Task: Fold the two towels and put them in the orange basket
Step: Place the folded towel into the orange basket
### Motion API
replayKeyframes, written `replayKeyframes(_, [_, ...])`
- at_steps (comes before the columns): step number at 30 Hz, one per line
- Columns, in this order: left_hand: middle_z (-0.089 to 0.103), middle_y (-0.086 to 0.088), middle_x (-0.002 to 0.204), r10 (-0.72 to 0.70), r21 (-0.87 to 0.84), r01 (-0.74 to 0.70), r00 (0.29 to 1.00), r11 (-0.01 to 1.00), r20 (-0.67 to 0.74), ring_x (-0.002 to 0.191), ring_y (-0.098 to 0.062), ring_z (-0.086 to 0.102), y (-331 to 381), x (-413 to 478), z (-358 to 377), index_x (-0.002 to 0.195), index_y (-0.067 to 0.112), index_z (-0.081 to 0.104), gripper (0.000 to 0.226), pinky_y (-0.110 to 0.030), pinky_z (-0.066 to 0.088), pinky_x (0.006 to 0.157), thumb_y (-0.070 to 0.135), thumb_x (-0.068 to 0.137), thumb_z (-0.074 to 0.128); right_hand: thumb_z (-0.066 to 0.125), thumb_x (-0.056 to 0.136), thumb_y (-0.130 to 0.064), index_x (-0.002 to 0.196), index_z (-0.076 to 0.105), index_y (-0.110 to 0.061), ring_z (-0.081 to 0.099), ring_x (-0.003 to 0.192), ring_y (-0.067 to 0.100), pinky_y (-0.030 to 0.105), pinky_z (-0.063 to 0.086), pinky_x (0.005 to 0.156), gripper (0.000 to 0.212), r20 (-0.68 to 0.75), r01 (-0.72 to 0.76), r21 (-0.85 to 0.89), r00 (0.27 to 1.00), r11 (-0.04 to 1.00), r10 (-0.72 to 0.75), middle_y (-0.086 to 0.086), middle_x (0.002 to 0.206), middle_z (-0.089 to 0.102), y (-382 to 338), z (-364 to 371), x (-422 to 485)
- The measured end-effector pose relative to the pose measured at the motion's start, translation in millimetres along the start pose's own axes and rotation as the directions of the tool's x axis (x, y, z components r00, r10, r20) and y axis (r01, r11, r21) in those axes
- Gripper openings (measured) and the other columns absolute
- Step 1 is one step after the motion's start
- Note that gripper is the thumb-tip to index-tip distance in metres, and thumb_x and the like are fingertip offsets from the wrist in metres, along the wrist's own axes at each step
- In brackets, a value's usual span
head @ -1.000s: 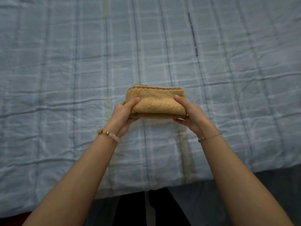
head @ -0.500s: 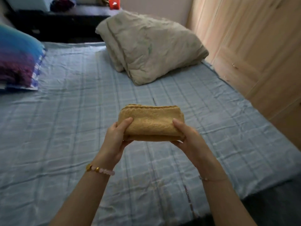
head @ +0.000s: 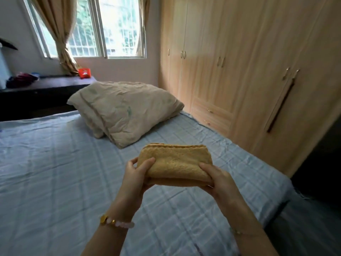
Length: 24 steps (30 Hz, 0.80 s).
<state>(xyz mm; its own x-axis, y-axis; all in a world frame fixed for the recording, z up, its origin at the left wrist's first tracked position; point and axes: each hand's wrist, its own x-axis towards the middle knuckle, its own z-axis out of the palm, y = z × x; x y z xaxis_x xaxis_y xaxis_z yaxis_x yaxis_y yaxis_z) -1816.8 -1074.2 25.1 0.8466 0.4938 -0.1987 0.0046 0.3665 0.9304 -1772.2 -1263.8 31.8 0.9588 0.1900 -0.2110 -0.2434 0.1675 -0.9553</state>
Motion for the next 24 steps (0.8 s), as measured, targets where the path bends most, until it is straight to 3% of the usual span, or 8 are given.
replayKeyframes(5, [0.053,-0.010,0.118,-0.055,0.025,0.052,0.982,0.998,0.181,0.092,-0.021,0.060,-8,-7,34,0.129,0.016,0.039,0.054,-0.031,0.051,0.061,0.027,0.083,0.064,0.062,0.086,-0.023,0.095,0.068,-0.008,0.065,0.082,0.015,0.029,0.053,0.072,0.019,-0.142,0.071,-0.016,0.987,0.997,-0.073,0.004,0.084,0.069,-14,-35,-27])
replayKeyframes(9, [0.055,-0.004,0.105,-0.075,0.043,0.065,0.955,0.997,0.287,0.083,-0.015,0.060,-22,-15,69,0.125,0.016,0.043,0.049,-0.029,0.050,0.058,0.029,0.083,0.064,0.063,0.085,-0.024,0.098,0.069,-0.009,0.067,0.084,0.015,0.028,0.053,0.070,0.021,-0.252,0.101,-0.017,0.962,0.995,-0.102,0.006,0.090,0.072,-19,-68,-47])
replayKeyframes(14, [0.055,-0.004,0.104,-0.142,0.089,0.115,0.888,0.989,0.436,0.083,-0.015,0.060,-42,-28,113,0.125,0.018,0.044,0.050,-0.030,0.053,0.059,0.033,0.082,0.064,0.064,0.083,-0.023,0.098,0.069,-0.011,0.070,0.071,0.007,0.025,0.050,0.065,0.019,-0.384,0.142,0.019,0.915,0.990,-0.124,-0.003,0.078,0.074,-25,-111,-68])
replayKeyframes(18, [0.055,-0.008,0.104,-0.175,0.119,0.130,0.804,0.984,0.568,0.082,-0.018,0.059,-58,-39,156,0.122,0.019,0.046,0.051,-0.032,0.054,0.063,0.036,0.079,0.067,0.064,0.084,-0.024,0.096,0.068,-0.013,0.065,0.081,0.015,0.030,0.050,0.068,0.017,-0.491,0.186,0.039,0.859,0.982,-0.143,0.003,0.086,0.071,-32,-155,-79])
replayKeyframes(21, [0.055,-0.011,0.110,-0.161,0.118,0.112,0.778,0.987,0.608,0.090,-0.019,0.059,-72,-47,195,0.123,0.017,0.045,0.046,-0.030,0.054,0.064,0.028,0.083,0.064,0.062,0.085,-0.026,0.100,0.068,-0.011,0.066,0.085,0.018,0.032,0.051,0.069,0.022,-0.543,0.213,0.053,0.826,0.976,-0.151,0.007,0.091,0.071,-39,-191,-80])
replayKeyframes(24, [0.055,-0.009,0.107,-0.130,0.115,0.075,0.789,0.991,0.601,0.085,-0.016,0.060,-88,-58,245,0.124,0.014,0.045,0.044,-0.025,0.053,0.058,0.022,0.084,0.062,0.062,0.084,-0.034,0.103,0.068,-0.013,0.068,0.085,0.017,0.030,0.051,0.066,0.029,-0.582,0.226,0.042,0.797,0.973,-0.160,0.003,0.090,0.073,-47,-232,-77])
